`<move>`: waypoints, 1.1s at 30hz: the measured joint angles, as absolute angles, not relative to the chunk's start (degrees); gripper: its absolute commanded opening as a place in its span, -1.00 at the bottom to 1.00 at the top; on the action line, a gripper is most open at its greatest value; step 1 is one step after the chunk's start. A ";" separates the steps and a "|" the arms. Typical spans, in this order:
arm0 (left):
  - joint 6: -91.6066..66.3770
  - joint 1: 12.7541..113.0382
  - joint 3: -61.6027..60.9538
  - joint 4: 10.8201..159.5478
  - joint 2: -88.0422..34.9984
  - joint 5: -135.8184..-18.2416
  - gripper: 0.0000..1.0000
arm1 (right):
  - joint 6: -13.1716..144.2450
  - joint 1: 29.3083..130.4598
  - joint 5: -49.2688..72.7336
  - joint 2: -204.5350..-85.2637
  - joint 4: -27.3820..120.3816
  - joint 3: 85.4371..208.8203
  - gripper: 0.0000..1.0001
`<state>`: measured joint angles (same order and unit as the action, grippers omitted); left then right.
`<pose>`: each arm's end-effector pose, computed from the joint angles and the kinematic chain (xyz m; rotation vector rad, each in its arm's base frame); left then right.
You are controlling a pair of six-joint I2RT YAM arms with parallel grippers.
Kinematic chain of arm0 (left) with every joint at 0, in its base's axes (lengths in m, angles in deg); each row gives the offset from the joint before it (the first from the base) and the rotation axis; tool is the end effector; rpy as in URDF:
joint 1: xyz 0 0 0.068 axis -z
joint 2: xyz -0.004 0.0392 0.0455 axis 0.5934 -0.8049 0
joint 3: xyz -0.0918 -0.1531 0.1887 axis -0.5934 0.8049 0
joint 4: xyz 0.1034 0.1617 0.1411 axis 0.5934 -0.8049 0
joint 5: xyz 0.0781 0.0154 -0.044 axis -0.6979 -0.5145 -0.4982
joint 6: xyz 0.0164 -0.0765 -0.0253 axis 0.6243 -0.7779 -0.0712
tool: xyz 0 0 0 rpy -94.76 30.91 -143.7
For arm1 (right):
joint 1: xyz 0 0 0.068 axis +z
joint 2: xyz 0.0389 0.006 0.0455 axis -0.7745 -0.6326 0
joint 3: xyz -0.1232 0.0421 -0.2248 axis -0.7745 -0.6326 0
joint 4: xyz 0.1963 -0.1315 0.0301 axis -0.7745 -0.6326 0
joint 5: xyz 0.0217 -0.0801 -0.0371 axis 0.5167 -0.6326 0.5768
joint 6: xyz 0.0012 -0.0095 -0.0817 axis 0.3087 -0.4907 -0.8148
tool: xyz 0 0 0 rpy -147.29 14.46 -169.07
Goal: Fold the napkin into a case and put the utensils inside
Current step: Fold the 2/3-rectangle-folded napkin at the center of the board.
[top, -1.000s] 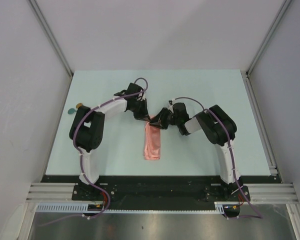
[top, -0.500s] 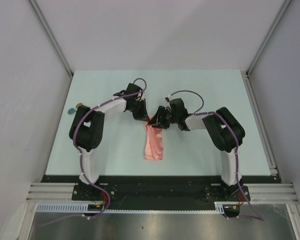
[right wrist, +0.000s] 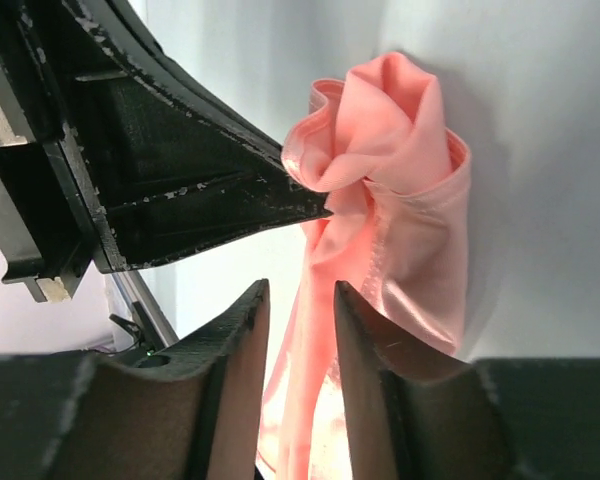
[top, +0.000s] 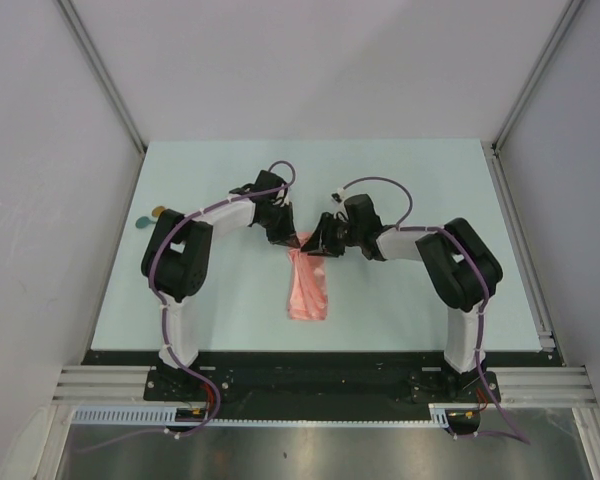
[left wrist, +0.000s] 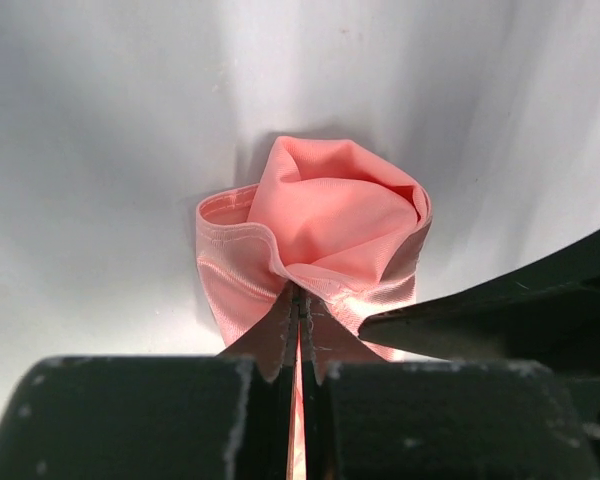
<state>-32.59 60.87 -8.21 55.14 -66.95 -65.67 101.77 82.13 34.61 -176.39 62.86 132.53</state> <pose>0.3590 -0.1898 0.1322 -0.0603 2.8059 -0.7356 0.3311 0.2446 0.1306 -0.0890 2.4111 1.2590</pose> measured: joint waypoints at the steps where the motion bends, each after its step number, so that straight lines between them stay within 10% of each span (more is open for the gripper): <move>1: -32.59 60.87 -8.21 55.14 -66.95 -65.67 -1.00 | 101.66 81.87 34.61 -176.04 62.84 132.20 -0.45; 10: -32.59 60.87 -8.21 55.11 -66.95 -65.61 -1.00 | 101.05 80.17 34.26 -178.05 63.56 131.94 -0.80; 33: -39.16 60.87 -7.00 59.86 -65.13 -62.16 -1.00 | 113.24 80.60 36.45 -187.74 79.10 133.93 -0.86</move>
<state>-39.16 60.87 -7.00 59.86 -65.13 -62.16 113.24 80.60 36.45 -187.74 79.10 133.93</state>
